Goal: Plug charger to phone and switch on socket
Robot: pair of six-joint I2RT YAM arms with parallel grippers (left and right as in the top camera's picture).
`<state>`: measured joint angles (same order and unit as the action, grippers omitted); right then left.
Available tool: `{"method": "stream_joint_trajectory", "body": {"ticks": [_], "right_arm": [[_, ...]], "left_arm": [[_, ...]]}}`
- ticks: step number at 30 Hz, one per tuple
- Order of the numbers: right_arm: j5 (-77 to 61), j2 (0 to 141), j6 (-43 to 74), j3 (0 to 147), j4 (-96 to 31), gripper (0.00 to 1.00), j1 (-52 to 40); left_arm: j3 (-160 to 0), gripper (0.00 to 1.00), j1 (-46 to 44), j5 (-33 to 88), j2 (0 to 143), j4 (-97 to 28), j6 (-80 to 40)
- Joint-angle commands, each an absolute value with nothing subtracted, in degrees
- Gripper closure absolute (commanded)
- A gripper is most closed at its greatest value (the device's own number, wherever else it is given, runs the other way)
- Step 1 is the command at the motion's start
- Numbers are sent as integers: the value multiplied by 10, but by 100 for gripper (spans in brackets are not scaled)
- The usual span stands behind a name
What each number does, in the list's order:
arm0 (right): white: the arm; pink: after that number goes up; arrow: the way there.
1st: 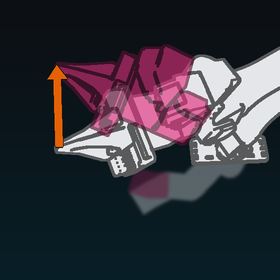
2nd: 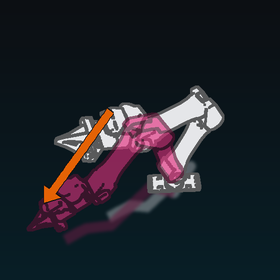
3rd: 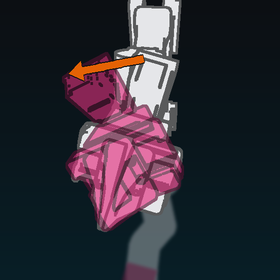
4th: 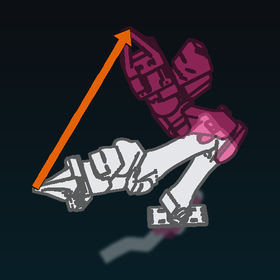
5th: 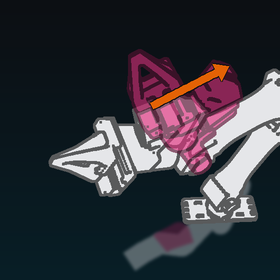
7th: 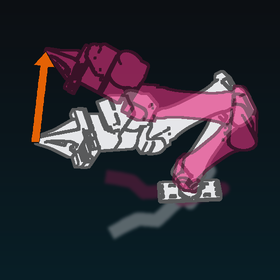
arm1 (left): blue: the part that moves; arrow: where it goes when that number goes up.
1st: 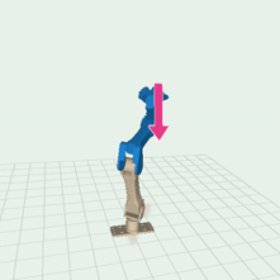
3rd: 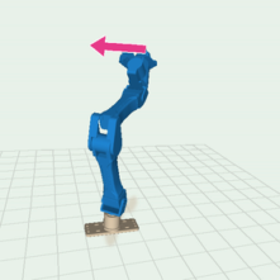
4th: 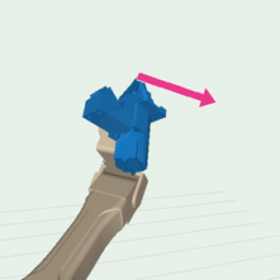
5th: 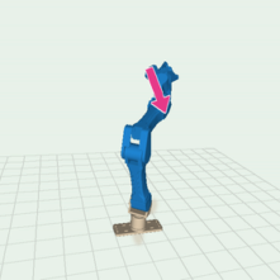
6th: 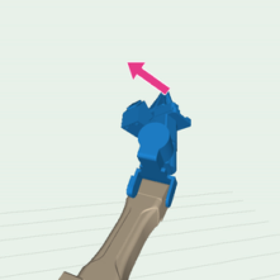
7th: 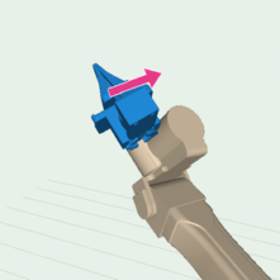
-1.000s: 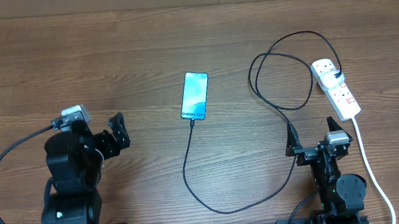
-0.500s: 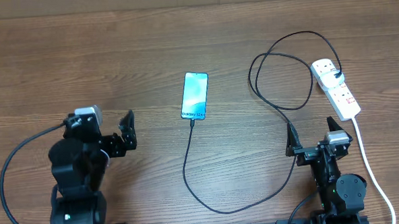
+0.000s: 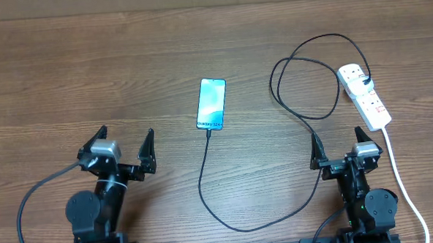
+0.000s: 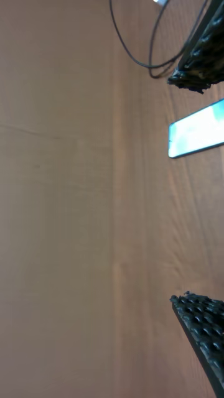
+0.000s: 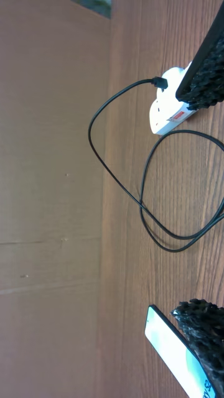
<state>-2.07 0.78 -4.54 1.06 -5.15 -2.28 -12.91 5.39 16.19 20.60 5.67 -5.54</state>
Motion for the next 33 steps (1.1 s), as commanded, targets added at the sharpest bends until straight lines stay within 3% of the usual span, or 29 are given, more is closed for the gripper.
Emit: {"method": "stream_joint_trajectory", "body": {"ticks": [1, 15, 33], "right_arm": [[-15, 2, -48, 5, -48, 0, -26], [-15, 2, -48, 5, -48, 0, -26], [-15, 2, -48, 5, -48, 0, -26]], "left_arm": [[-99, 0, 55, 173, 174, 83, -49], [-3, 0, 56, 140, 83, 136, -50], [-3, 0, 55, 82, 1, 21, -46]]}}
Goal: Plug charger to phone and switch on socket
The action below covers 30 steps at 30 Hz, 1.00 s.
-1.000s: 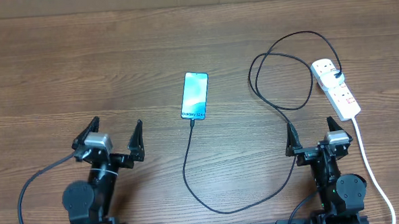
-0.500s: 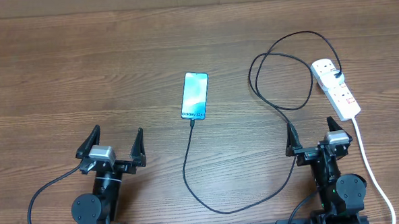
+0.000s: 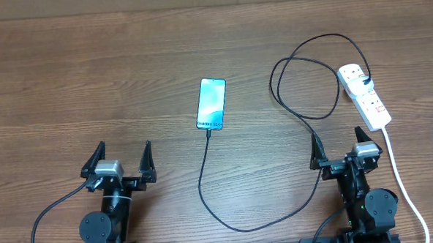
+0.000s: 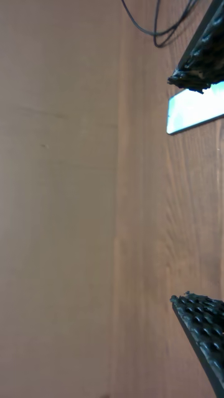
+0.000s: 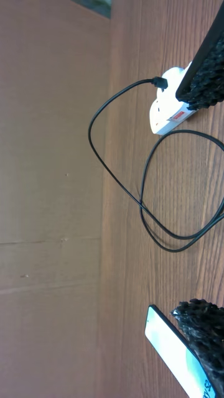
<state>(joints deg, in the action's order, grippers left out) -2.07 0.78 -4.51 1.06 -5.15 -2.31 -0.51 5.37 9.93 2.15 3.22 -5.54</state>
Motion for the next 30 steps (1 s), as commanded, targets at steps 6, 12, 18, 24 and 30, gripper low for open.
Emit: {"method": "stream_joint_trajectory", "body": {"ticks": [6, 12, 18, 24, 30], "right_arm": [[-15, 2, -48, 5, -48, 0, -26], [-15, 2, -48, 5, -48, 0, -25], [-15, 2, -48, 5, -48, 0, -26], [-15, 2, -48, 5, -48, 0, -26], [-15, 2, -48, 5, -48, 0, -26]], "left_arm": [[-3, 0, 55, 67, 2, -34, -47], [-3, 0, 55, 53, 2, -41, -30], [-3, 0, 55, 37, 2, -44, -2], [-3, 0, 44, 9, 2, -46, 13], [-3, 0, 18, -29, 2, -44, -25]]}}
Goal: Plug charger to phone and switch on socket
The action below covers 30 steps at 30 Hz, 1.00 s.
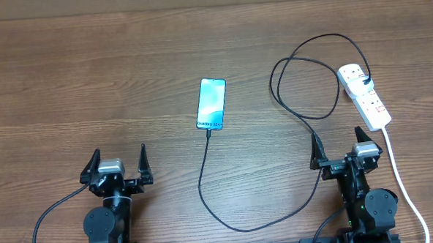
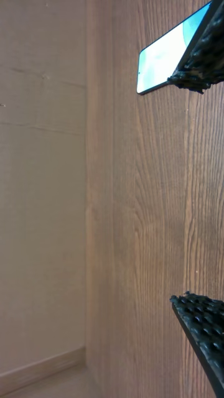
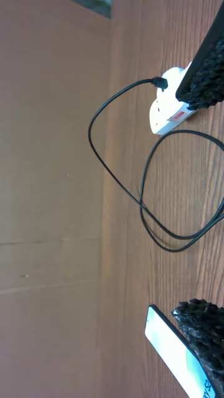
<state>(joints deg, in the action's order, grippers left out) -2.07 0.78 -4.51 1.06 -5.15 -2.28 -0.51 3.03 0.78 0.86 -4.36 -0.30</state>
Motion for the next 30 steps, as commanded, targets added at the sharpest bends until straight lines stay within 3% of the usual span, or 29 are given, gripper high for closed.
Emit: {"method": "stream_joint_trajectory", "body": {"ticks": [1, 30], "right_arm": [[-15, 2, -48, 5, -48, 0, -26], [-15, 2, -48, 5, -48, 0, -25]], "left_arm": [[-3, 0, 15, -35, 2, -43, -36], [-3, 0, 11, -27, 2, -43, -8]]}}
